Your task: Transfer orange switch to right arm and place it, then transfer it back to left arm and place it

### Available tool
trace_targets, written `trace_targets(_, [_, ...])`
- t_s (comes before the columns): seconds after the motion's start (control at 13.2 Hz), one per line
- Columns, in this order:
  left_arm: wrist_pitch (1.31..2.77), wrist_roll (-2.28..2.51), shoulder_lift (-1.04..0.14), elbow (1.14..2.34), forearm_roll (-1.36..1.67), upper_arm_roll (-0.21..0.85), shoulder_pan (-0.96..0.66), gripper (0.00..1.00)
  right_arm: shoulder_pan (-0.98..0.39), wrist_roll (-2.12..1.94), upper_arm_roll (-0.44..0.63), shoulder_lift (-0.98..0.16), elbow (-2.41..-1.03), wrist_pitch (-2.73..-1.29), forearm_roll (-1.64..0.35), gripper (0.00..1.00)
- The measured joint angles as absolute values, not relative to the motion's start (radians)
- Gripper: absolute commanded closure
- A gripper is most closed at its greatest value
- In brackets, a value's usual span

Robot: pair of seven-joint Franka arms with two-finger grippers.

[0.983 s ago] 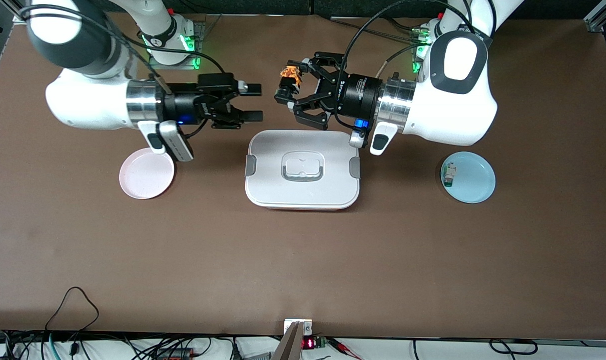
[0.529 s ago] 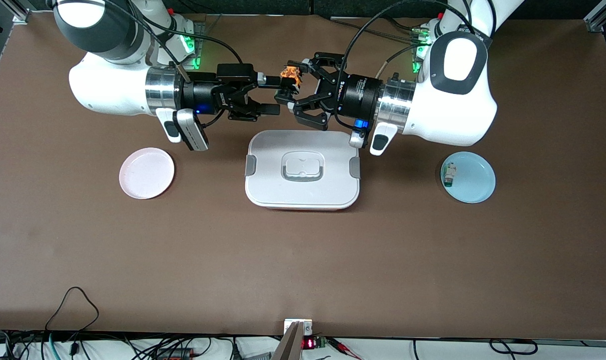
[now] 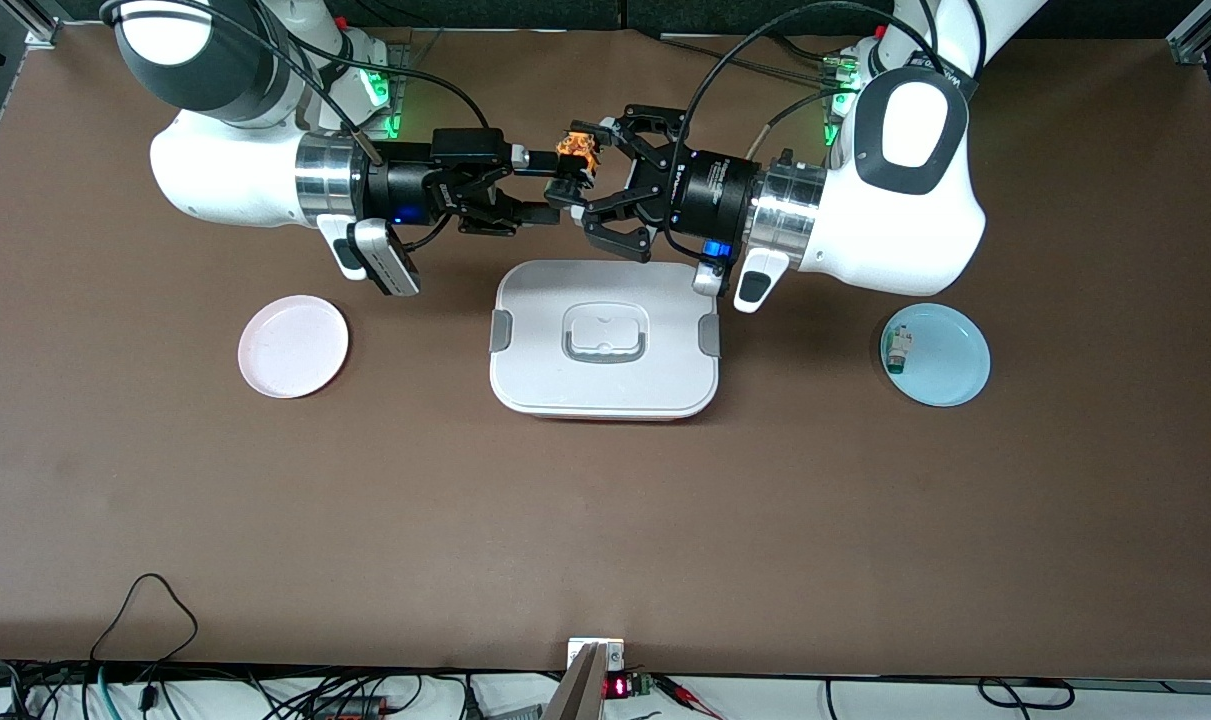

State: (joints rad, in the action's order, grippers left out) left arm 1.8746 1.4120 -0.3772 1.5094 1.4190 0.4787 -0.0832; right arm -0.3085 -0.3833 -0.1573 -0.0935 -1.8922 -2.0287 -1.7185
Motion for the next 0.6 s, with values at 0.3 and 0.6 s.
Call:
trace_targets(0.3, [1.875, 1.412, -0.377, 1.509, 1.419, 0.479, -0.083, 0.95, -0.325, -0.384, -0.159, -0.081, -1.906, -2.035, -1.751, 0.07])
trace_targets(0.6, [1.875, 1.416, -0.383, 1.509, 1.419, 0.479, -0.083, 0.95, -0.353, -0.385, -0.161, -0.081, -1.906, -2.067, -1.788, 0.15])
